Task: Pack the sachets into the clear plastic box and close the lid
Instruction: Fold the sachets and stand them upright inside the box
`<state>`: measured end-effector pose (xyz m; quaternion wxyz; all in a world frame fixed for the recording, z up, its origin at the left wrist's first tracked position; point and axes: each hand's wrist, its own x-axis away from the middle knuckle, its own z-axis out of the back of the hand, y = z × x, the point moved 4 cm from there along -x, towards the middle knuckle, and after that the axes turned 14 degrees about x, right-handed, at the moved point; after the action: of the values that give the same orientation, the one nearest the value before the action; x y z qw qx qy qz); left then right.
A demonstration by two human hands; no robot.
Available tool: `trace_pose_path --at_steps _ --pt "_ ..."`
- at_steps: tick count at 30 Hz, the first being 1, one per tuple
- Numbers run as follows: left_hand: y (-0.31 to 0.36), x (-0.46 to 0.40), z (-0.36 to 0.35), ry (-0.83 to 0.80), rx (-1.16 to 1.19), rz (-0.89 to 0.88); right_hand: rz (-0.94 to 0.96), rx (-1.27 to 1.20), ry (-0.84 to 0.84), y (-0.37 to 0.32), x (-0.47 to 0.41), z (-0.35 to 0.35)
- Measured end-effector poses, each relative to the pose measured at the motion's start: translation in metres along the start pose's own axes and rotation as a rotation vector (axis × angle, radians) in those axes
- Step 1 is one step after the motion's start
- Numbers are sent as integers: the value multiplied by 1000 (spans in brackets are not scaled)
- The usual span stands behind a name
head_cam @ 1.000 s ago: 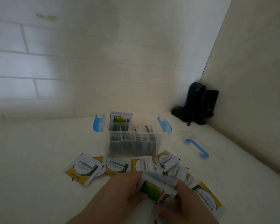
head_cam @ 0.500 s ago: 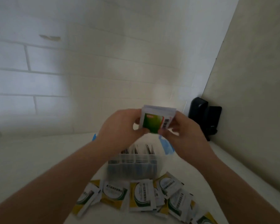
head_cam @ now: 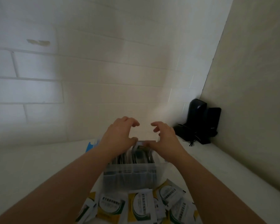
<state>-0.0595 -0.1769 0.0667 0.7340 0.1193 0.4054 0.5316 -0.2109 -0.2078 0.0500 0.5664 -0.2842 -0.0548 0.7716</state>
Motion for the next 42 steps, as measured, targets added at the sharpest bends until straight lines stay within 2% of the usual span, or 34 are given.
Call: trace_pose_path --at_steps 5,7,9,12,14,17,21,23,26,31,35,40,42 --pt "22 8 13 24 108 -53 52 37 177 -12 10 20" --pt "38 18 25 62 152 -86 52 -89 268 -20 22 39" --pt "54 38 34 61 214 -116 52 -203 289 -22 44 57" --pt "70 84 35 32 315 -141 99 -138 169 -22 95 68" --pt "69 114 20 -49 360 -58 107 -71 35 -18 130 62" --pt "54 144 -14 -181 248 70 63 -23 -115 -9 171 47" --pt "30 170 -42 -163 101 171 31 48 -40 6 199 30" --pt "26 172 -50 -179 35 139 27 84 -34 11 196 26" --pt "31 170 -60 -302 -77 74 2 83 -26 16 188 26" --pt "36 171 -54 -232 -36 27 35 179 -160 11 193 11" --pt "25 174 -59 -298 -65 105 64 262 -275 9 201 1" --pt "26 171 -52 -227 -27 115 31 194 -185 10 201 4" --pt "26 171 -49 -209 5 121 24 200 -200 11 201 3"
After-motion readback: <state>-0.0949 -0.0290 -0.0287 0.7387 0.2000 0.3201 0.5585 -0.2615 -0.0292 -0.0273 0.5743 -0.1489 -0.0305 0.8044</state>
